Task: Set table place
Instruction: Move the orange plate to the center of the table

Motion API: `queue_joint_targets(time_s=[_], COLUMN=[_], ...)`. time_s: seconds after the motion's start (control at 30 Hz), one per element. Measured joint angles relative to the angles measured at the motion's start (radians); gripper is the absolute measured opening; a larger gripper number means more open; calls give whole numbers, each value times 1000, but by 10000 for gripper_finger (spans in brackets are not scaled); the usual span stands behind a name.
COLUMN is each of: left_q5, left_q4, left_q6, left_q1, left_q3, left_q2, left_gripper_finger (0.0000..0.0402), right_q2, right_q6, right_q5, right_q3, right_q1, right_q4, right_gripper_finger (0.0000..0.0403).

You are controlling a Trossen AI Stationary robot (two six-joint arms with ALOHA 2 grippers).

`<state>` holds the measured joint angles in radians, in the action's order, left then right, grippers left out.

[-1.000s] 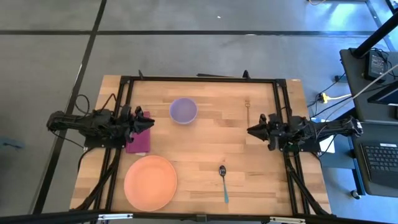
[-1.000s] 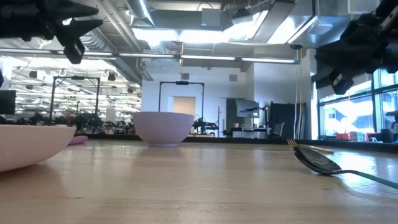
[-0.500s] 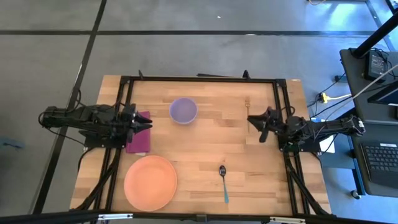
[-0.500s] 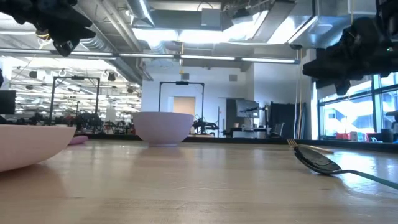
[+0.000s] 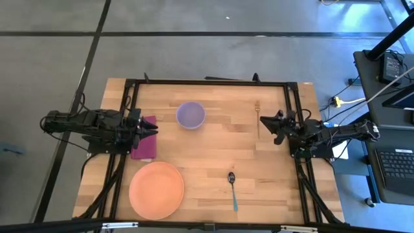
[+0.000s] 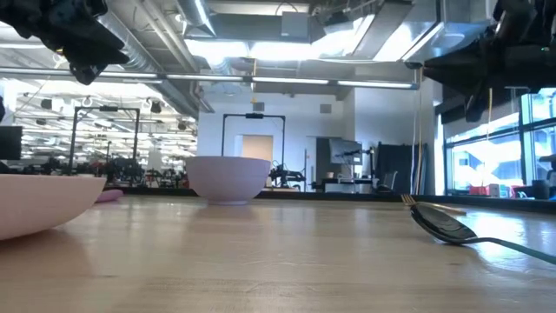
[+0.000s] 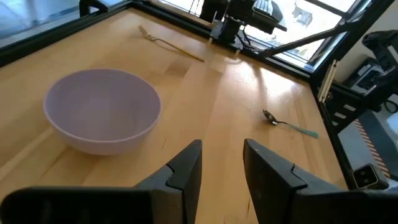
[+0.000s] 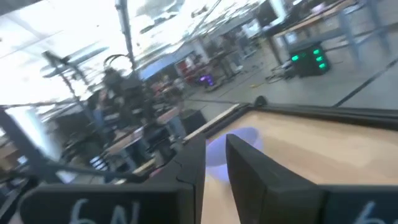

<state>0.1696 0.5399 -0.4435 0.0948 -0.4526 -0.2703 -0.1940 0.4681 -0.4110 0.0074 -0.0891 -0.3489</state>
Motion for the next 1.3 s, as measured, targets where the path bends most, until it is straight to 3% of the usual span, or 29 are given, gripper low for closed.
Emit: queue_joint_targets(time_s=[0.3, 0.53, 0.93, 1.3], left_q5=[-43, -69, -244, -233], left_q4=[31, 54, -1, -79], left_q6=[-56, -159, -209, -18], left_q1=[0, 0, 84, 242], left_q3=[0, 11, 13, 13], left_q2=[-1, -104, -477, -612], left_gripper_finger=[112, 112, 112, 111], right_q2=[0, -2, -3, -2], right_q6=[-53, -26, -60, -60], right_q5=[106, 237, 238, 189], right_q3=[0, 0, 0, 0], right_q1=[0, 0, 0, 0], right_q4=[0, 1, 40, 39], right_gripper_finger=[97, 129, 180, 181])
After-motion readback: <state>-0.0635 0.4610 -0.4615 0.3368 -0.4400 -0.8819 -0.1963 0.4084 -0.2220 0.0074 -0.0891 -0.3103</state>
